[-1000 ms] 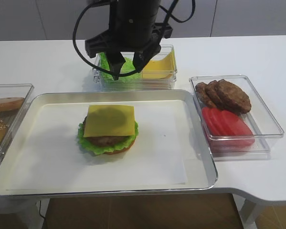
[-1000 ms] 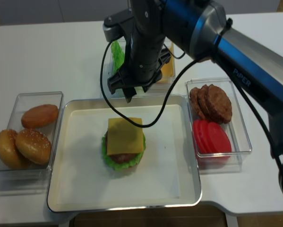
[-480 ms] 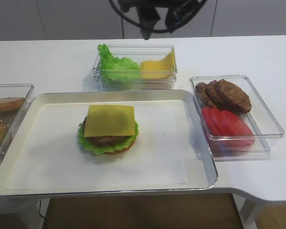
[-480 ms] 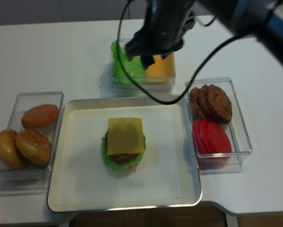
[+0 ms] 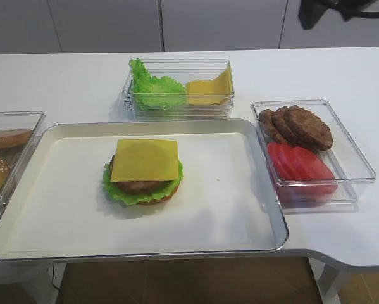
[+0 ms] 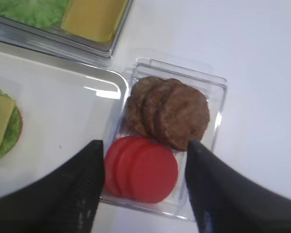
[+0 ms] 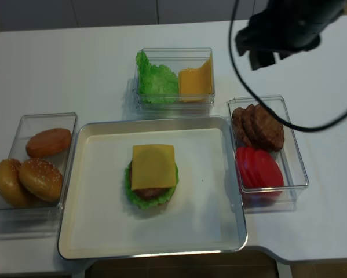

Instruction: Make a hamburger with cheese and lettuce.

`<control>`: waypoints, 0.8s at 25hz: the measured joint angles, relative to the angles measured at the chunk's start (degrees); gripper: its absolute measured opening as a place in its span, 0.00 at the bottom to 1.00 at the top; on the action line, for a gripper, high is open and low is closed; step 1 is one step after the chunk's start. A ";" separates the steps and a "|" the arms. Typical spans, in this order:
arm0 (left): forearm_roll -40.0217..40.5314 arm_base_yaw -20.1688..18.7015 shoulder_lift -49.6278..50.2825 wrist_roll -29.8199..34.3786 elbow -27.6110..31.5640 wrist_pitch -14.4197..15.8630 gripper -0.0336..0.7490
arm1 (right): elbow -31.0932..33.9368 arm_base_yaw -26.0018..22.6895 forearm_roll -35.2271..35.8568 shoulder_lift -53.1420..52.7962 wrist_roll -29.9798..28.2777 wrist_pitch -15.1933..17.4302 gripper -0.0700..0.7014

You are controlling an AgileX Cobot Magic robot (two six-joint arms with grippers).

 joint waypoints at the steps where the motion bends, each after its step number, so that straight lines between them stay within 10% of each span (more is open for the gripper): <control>1: 0.00 0.00 0.00 0.00 0.00 0.00 0.66 | 1.24 -0.41 -0.24 -1.59 0.09 0.03 0.64; 20: 0.00 0.00 0.00 0.00 0.00 0.00 0.66 | 29.05 -1.35 -0.68 -36.24 0.47 0.37 0.64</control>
